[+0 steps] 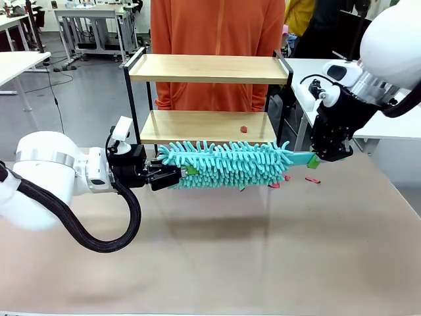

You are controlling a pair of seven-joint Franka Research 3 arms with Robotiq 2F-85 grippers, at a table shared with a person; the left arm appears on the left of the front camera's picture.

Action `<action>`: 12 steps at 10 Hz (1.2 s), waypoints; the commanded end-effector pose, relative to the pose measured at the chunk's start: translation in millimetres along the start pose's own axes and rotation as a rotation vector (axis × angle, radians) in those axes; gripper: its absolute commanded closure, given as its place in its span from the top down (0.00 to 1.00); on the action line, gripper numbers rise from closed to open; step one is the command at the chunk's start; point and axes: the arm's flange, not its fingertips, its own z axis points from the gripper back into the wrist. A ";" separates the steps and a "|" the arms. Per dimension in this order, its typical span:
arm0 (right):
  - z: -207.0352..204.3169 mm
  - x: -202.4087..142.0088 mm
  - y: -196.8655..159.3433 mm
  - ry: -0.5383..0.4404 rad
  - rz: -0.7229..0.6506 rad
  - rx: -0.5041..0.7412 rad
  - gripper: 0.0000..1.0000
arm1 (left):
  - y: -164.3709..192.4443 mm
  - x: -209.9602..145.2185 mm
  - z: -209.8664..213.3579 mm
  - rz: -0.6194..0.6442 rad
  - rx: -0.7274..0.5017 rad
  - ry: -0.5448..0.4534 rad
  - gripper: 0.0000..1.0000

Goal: Clean the shelf.
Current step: Hand the Duster back to the human.

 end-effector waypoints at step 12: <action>163.2 -138.7 34.0 -0.855 -0.294 -0.096 1.00 | -1.1 3.5 -0.7 -0.010 0.003 0.009 0.00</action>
